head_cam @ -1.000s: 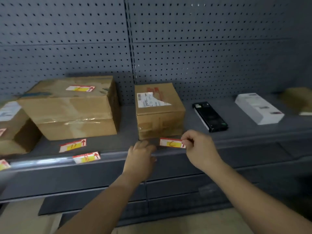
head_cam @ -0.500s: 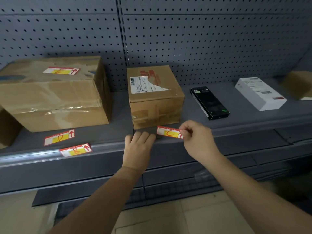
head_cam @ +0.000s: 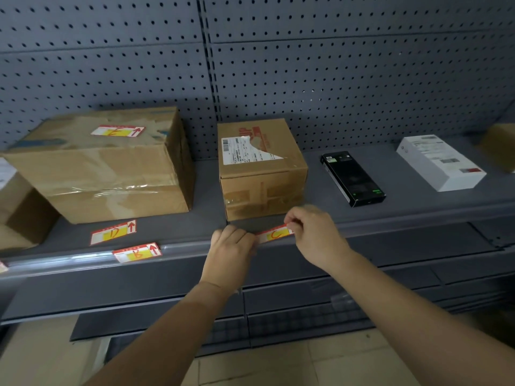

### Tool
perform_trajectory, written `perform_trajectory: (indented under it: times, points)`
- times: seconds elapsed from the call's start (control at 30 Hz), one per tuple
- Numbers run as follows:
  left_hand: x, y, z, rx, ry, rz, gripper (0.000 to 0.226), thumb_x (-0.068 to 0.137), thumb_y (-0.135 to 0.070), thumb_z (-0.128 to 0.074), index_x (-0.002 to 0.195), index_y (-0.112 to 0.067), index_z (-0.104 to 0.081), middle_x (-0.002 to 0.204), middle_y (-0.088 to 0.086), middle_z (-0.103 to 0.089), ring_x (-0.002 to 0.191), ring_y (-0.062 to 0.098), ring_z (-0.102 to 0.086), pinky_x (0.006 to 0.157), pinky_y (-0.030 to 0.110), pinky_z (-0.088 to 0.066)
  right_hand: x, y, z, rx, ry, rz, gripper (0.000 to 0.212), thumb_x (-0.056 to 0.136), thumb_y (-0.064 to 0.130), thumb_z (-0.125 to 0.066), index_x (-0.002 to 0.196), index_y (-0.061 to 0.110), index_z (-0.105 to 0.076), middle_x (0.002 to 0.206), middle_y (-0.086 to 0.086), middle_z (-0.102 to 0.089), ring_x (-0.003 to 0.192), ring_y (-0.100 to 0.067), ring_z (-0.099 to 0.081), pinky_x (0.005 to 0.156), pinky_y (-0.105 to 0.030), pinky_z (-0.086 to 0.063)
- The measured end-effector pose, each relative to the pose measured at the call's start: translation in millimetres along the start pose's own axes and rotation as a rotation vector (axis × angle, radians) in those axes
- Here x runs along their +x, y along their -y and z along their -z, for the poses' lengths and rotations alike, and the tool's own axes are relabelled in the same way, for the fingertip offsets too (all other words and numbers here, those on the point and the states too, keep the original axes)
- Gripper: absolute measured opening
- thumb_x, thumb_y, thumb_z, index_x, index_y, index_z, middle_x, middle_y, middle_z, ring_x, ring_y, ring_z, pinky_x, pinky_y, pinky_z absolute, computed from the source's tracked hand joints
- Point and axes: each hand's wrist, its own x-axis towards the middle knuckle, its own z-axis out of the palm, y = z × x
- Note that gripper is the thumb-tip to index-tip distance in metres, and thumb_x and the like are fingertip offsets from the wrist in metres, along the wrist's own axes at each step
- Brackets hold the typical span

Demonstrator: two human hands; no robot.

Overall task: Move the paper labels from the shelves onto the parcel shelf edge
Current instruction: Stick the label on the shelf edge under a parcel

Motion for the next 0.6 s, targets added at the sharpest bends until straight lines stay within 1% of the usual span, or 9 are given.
perform_trajectory:
  times: [0.07, 0.13, 0.2, 0.27, 0.3, 0.37, 0.43, 0.6]
  points:
    - [-0.4, -0.1, 5.0, -0.046, 0.023, 0.005, 0.012, 0.079, -0.009, -0.066, 0.077, -0.020, -0.061, 0.073, -0.003, -0.055, 0.079, 0.022, -0.045, 0.067, 0.032, -0.025, 0.7, 2.7, -5.9, -0.022, 0.027, 0.052, 0.015, 0.096, 0.008, -0.054, 0.091, 0.016, -0.066, 0.098, 0.002, -0.054, 0.083, -0.017, -0.055, 0.074, -0.037, -0.050]
    - [-0.7, 0.6, 8.8, -0.084, 0.069, 0.038, 0.015, 0.078, -0.009, -0.070, 0.081, -0.020, -0.060, 0.076, -0.004, -0.056, 0.080, 0.020, -0.044, 0.068, 0.032, -0.026, -0.4, 3.5, -11.6, -0.057, 0.048, 0.077, 0.016, 0.096, 0.009, -0.053, 0.092, 0.015, -0.067, 0.100, 0.000, -0.053, 0.085, -0.019, -0.055, 0.073, -0.037, -0.049]
    - [-0.1, 0.1, 12.0, -0.099, 0.112, 0.072, 0.020, 0.076, -0.011, -0.074, 0.085, -0.021, -0.059, 0.080, -0.005, -0.059, 0.083, 0.020, -0.045, 0.070, 0.030, -0.027, -2.8, 1.4, -15.6, -0.101, 0.043, 0.087, 0.017, 0.095, 0.008, -0.054, 0.093, 0.015, -0.069, 0.098, -0.001, -0.055, 0.085, -0.021, -0.056, 0.071, -0.037, -0.048]
    - [1.6, -1.5, 15.5, -0.102, 0.148, 0.087, 0.018, 0.077, -0.015, -0.074, 0.089, -0.022, -0.061, 0.084, -0.006, -0.061, 0.086, 0.020, -0.047, 0.072, 0.027, -0.026, -5.8, -1.6, -16.8, -0.140, 0.020, 0.096, 0.017, 0.091, 0.009, -0.057, 0.091, 0.017, -0.072, 0.094, -0.001, -0.059, 0.084, -0.023, -0.058, 0.072, -0.036, -0.047]
    - [2.5, -2.9, 17.9, -0.100, 0.159, 0.090, 0.017, 0.079, -0.018, -0.072, 0.091, -0.023, -0.061, 0.087, -0.006, -0.062, 0.088, 0.019, -0.048, 0.074, 0.027, -0.026, -7.5, -1.7, -15.7, -0.163, 0.008, 0.095, 0.015, 0.090, 0.011, -0.060, 0.091, 0.020, -0.073, 0.093, 0.001, -0.061, 0.085, -0.023, -0.060, 0.074, -0.037, -0.046]
    - [3.7, -6.4, 24.4, -0.087, 0.174, 0.089, 0.015, 0.083, -0.023, -0.068, 0.096, -0.023, -0.062, 0.092, -0.007, -0.062, 0.093, 0.018, -0.049, 0.077, 0.028, -0.032, -10.3, 0.9, -11.6, -0.202, -0.012, 0.080, 0.014, 0.089, 0.022, -0.065, 0.100, 0.025, -0.072, 0.100, 0.005, -0.063, 0.091, -0.020, -0.060, 0.082, -0.037, -0.043]
    - [4.9, -10.4, 32.6, -0.071, 0.181, 0.087, 0.016, 0.085, -0.024, -0.065, 0.100, -0.025, -0.061, 0.096, -0.007, -0.061, 0.095, 0.018, -0.049, 0.079, 0.030, -0.036, -11.7, 6.3, -6.4, -0.196, -0.030, 0.062, 0.021, 0.089, 0.030, -0.066, 0.109, 0.027, -0.071, 0.106, 0.007, -0.062, 0.097, -0.018, -0.059, 0.086, -0.037, -0.040]
    - [18.2, -19.1, 67.4, -0.004, 0.146, 0.156, 0.020, 0.088, -0.032, -0.060, 0.108, -0.030, -0.058, 0.109, -0.011, -0.057, 0.105, 0.014, -0.047, 0.089, 0.030, -0.036, -6.3, 37.0, 12.2, -0.097, -0.031, 0.103, 0.028, 0.088, 0.029, -0.065, 0.116, 0.026, -0.067, 0.112, 0.009, -0.061, 0.106, -0.015, -0.057, 0.094, -0.038, -0.045]
